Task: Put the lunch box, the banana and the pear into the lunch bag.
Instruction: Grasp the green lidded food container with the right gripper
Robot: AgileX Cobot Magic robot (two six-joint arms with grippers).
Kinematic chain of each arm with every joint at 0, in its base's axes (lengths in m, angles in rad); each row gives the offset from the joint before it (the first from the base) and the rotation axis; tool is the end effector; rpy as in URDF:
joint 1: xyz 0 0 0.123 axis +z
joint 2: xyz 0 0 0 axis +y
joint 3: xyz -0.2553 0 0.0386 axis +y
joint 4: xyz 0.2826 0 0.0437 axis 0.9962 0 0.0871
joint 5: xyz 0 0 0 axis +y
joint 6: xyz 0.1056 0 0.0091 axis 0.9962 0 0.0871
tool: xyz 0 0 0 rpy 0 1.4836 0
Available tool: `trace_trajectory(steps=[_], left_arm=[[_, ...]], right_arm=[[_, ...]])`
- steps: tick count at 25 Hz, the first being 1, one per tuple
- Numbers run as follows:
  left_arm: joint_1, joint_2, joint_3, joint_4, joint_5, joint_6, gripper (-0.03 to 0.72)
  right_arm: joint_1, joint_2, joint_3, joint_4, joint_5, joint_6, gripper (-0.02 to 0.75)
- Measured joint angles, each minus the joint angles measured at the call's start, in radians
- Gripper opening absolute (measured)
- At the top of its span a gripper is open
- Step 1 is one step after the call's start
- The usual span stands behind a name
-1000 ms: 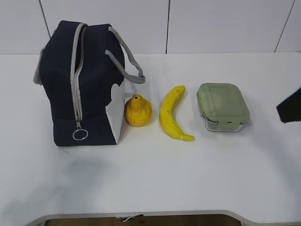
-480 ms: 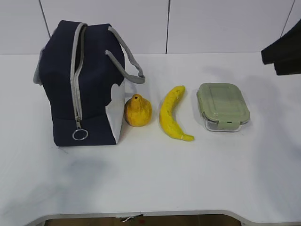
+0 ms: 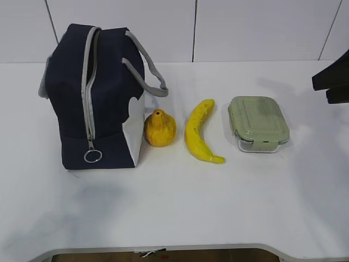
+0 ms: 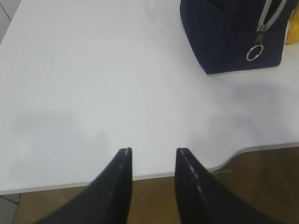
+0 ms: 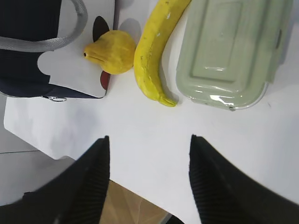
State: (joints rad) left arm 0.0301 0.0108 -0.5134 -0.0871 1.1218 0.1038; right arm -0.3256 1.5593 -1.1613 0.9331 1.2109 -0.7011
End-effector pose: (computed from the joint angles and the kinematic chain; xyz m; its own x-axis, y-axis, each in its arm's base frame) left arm 0.0630 -0.0064 0.2852 -0.5022 0.0506 -0.8633 0.0708 0.9973 0.0172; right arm 0.3386 -0.0302 0.2418 -0.8954 0.1252 -0.4273 -0.2020 0.7410 0.6404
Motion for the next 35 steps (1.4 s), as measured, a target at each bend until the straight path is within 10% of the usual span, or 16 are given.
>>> trace_trajectory(steps=[35], left_arm=[[0.000,0.000,0.000,0.003,0.000,0.000,0.239]], right_arm=[[0.000,0.456,-0.299,-0.069,-0.002,0.104,0.506]])
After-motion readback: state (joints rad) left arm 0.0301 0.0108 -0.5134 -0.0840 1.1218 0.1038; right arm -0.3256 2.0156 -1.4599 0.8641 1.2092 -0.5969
